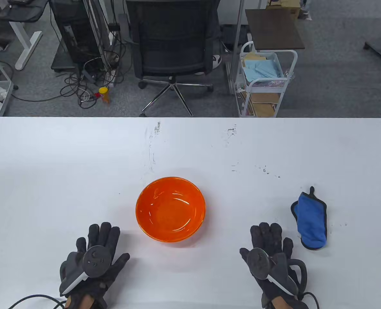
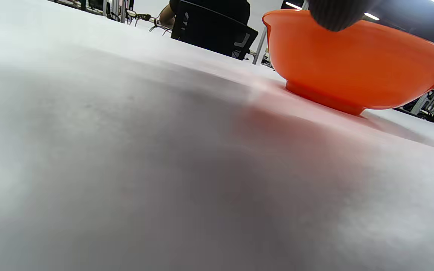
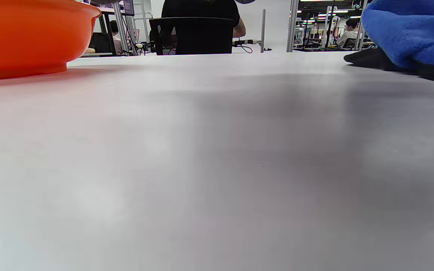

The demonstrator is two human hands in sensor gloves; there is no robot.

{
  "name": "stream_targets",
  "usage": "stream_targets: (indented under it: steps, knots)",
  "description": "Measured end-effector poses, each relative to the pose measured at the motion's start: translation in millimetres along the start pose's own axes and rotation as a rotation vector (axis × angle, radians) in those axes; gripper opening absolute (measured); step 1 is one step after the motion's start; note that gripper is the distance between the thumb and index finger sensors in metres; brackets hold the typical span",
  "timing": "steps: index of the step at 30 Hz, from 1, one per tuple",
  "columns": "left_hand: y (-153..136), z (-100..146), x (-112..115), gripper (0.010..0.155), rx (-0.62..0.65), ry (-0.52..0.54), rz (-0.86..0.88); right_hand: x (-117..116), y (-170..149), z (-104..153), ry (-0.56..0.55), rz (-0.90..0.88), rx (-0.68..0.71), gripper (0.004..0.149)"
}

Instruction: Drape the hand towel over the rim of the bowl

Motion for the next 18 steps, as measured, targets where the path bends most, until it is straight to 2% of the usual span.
stream_targets:
  steps: [18]
  knots:
    - [0.6, -0.6, 0.6, 0.079, -0.002, -0.006, -0.001, -0.6, 0.5, -0.5, 0.009, 0.003, 0.002, 0.074]
Point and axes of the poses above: the tracker on the back of each hand, its own y axis roughly to the thumb side, its own z axis roughly from the fingertips to the wrist, x = y × z, the point moved 2 cm from there along -z, roughly from the wrist to the fingertips, and after that the axes turned 2 degrees about -x, right-handed, at the moved point
